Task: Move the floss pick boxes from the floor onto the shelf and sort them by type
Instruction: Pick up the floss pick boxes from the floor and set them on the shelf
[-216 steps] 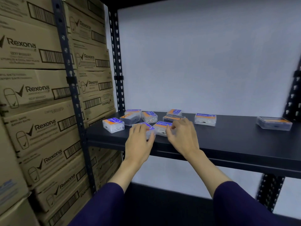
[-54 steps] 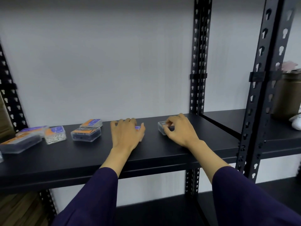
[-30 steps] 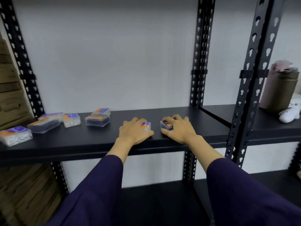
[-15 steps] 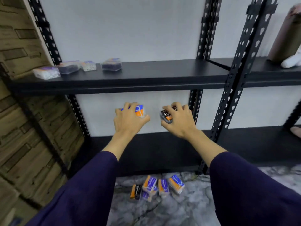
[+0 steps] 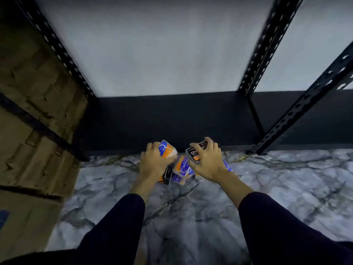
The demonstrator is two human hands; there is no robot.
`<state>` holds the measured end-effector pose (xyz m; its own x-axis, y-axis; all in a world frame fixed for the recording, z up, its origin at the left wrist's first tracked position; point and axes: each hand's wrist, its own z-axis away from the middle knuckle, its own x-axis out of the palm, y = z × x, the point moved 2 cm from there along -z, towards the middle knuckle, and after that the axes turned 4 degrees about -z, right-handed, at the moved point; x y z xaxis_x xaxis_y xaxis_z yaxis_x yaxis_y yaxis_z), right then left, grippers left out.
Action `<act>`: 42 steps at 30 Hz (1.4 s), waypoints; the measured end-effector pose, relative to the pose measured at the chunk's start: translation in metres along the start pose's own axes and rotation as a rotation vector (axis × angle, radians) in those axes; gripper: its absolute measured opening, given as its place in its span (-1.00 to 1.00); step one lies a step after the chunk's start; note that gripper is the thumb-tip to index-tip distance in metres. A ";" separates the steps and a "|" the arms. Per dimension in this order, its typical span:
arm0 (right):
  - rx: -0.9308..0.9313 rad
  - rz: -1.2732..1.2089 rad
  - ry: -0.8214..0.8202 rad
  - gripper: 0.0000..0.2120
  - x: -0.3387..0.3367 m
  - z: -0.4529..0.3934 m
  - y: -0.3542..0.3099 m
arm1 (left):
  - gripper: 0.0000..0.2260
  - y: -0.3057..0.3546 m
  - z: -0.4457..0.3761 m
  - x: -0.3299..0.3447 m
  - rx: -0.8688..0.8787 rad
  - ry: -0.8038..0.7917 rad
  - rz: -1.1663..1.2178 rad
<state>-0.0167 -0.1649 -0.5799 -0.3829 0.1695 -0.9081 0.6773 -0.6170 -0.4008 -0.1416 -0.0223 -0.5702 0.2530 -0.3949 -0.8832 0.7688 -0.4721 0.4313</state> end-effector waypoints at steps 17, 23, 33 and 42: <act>-0.114 0.138 -0.274 -0.22 0.112 -0.045 0.072 | -0.40 -0.070 -0.028 0.125 -0.219 -0.119 -0.035; -0.055 0.052 -0.324 -0.20 0.114 -0.046 0.076 | -0.30 -0.070 -0.031 0.134 -0.207 -0.223 -0.042; 0.021 -0.024 -0.294 -0.40 0.057 -0.043 0.031 | -0.49 -0.034 -0.033 0.072 -0.054 -0.247 -0.169; -0.073 0.004 -0.162 -0.72 -0.086 -0.037 -0.077 | -0.72 0.026 -0.009 -0.098 0.061 -0.029 -0.239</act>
<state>-0.0126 -0.1034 -0.4754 -0.4722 0.0379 -0.8807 0.7205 -0.5590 -0.4104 -0.1411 0.0108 -0.4739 0.0506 -0.2885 -0.9562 0.7673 -0.6015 0.2221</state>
